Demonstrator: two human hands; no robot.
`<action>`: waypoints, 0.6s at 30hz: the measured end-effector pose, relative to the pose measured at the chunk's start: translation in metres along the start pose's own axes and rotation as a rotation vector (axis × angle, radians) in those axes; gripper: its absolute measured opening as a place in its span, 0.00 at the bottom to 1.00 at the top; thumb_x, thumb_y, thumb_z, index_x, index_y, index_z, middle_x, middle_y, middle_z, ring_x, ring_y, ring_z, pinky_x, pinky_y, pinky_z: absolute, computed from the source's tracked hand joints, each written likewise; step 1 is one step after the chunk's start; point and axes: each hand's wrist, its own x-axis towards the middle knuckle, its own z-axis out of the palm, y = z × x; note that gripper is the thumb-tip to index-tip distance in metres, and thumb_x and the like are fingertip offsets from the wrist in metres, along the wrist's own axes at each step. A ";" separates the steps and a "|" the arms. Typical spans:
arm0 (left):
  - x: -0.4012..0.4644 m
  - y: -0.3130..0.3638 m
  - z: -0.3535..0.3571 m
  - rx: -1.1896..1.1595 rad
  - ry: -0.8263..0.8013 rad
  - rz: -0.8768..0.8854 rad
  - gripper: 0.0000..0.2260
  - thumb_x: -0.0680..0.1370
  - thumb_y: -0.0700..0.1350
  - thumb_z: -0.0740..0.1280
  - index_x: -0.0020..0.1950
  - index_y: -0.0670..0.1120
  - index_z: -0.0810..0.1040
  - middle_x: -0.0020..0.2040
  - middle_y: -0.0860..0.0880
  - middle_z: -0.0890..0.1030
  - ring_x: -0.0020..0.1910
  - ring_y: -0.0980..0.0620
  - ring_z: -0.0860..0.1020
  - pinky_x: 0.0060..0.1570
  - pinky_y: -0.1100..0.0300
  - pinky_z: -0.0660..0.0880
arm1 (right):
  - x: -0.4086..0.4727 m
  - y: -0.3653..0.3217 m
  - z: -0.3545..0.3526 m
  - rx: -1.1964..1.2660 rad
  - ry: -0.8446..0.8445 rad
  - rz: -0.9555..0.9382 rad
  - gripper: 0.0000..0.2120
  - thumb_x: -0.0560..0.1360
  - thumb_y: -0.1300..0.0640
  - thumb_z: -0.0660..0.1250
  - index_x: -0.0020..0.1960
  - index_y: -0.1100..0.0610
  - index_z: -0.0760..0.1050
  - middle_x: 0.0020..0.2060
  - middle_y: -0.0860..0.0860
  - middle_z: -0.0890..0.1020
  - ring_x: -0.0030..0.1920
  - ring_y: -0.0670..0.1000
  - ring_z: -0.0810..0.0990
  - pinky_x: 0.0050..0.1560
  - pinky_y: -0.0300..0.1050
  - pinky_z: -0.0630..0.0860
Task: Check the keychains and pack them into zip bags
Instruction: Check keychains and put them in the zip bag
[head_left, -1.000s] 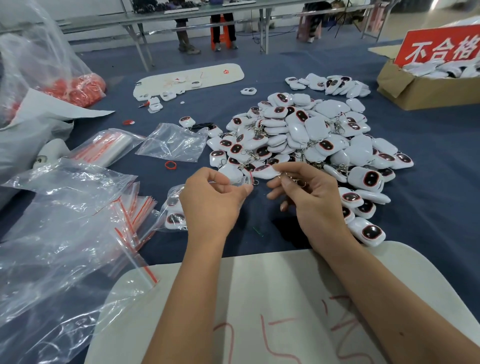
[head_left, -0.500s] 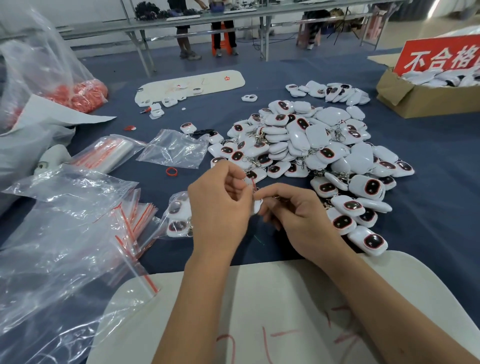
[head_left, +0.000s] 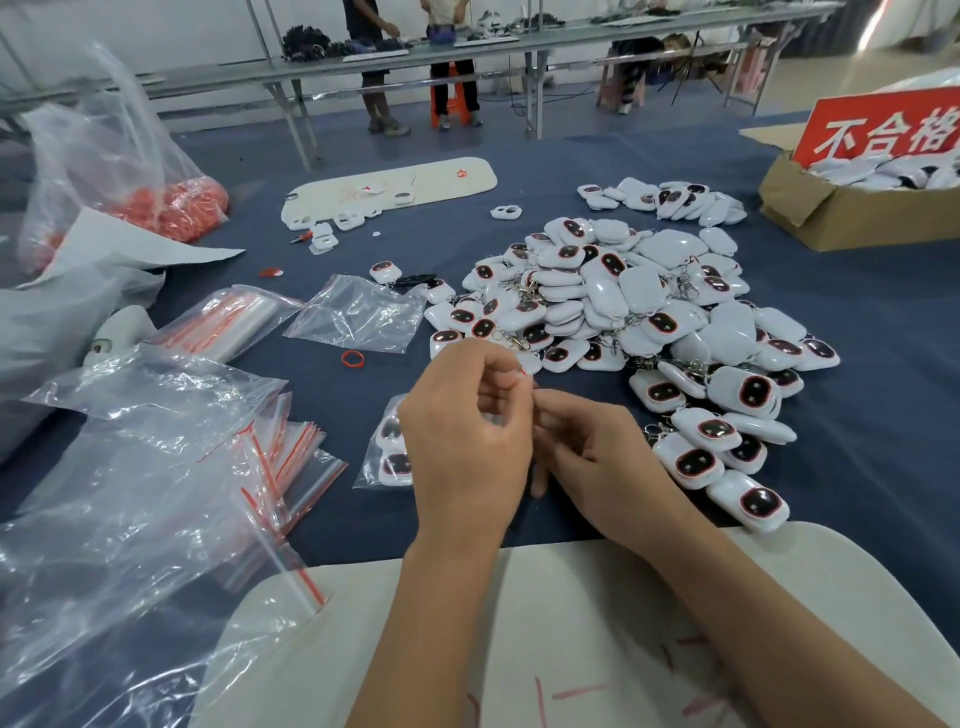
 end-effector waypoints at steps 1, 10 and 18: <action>0.000 0.000 -0.001 -0.010 0.020 -0.012 0.10 0.73 0.36 0.76 0.45 0.49 0.79 0.39 0.56 0.79 0.38 0.56 0.81 0.37 0.67 0.78 | 0.000 0.000 0.000 -0.024 0.070 0.008 0.11 0.81 0.66 0.68 0.53 0.52 0.83 0.36 0.47 0.85 0.30 0.52 0.81 0.38 0.48 0.79; -0.008 0.008 0.009 0.022 -0.047 0.096 0.10 0.72 0.33 0.74 0.45 0.46 0.78 0.39 0.53 0.78 0.36 0.53 0.78 0.37 0.57 0.76 | -0.002 -0.001 0.004 -0.365 -0.049 -0.110 0.12 0.70 0.66 0.60 0.32 0.53 0.72 0.26 0.48 0.77 0.29 0.55 0.74 0.30 0.53 0.69; -0.009 0.006 0.010 0.002 -0.025 0.073 0.11 0.71 0.33 0.76 0.44 0.46 0.78 0.38 0.53 0.78 0.37 0.55 0.78 0.37 0.60 0.76 | 0.001 -0.002 0.009 -0.701 -0.152 0.034 0.09 0.78 0.65 0.62 0.49 0.60 0.81 0.44 0.56 0.85 0.44 0.63 0.81 0.39 0.52 0.70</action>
